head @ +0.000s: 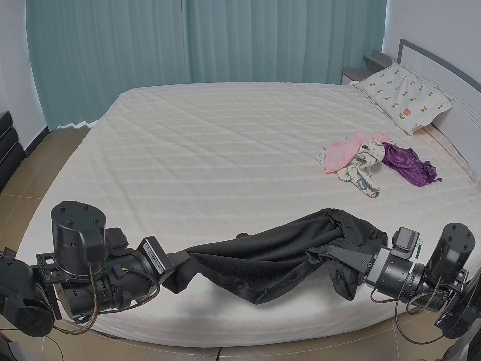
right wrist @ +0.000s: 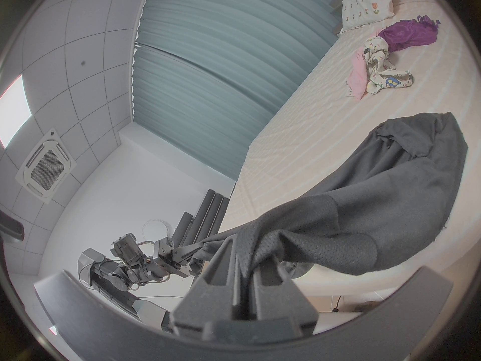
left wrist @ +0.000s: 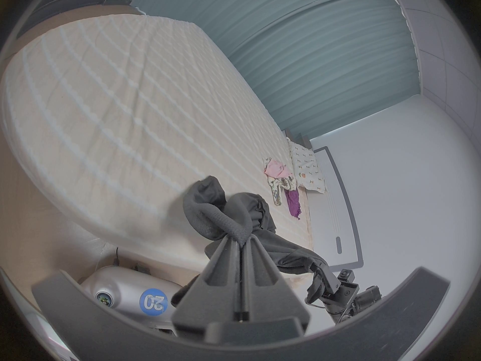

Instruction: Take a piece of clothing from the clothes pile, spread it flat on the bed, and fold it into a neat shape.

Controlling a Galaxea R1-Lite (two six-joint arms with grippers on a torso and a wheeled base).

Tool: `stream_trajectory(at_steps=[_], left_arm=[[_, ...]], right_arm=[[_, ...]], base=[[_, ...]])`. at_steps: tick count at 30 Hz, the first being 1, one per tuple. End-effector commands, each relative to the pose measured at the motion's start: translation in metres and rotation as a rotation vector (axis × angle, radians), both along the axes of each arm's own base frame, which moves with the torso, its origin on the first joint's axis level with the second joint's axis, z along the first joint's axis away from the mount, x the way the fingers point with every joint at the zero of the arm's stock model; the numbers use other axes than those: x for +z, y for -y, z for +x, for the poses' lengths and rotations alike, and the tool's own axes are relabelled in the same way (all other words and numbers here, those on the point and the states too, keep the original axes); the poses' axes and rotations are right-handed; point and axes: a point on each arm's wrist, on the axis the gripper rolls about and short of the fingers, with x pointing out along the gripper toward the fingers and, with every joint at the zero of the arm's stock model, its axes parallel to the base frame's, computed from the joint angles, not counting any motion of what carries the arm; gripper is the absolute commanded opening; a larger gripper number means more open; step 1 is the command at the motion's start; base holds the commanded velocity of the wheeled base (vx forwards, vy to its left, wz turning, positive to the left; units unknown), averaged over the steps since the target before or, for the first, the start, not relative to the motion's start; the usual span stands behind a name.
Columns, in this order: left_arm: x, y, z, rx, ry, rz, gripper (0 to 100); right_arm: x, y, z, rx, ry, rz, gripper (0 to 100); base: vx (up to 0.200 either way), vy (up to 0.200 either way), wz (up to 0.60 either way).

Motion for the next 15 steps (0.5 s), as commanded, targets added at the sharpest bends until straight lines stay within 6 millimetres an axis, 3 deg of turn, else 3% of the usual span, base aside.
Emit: stream_trajectory(at_steps=[1,6,12,15], left_arm=[[0.010,-0.001,-0.007,-0.017,0.026,-0.021,0],[0.016,-0.001,-0.015,-0.038,0.042,-0.033,0],[0.036,-0.005,-0.032,-0.074,0.118,-0.088,0],[0.055,-0.013,-0.044,-0.081,0.173,-0.132,0]], right_arm=[[0.008,0.001,-0.008,0.017,0.037,0.020,0],[0.017,0.005,-0.014,0.025,0.074,0.044,0],[0.045,0.013,-0.032,0.044,0.194,0.124,0],[0.066,0.022,-0.042,0.049,0.270,0.170,0]], base=[[-0.200,0.000,0.00],[-0.200,0.000,0.00],[-0.200,0.000,0.00],[-0.200,0.000,0.00]])
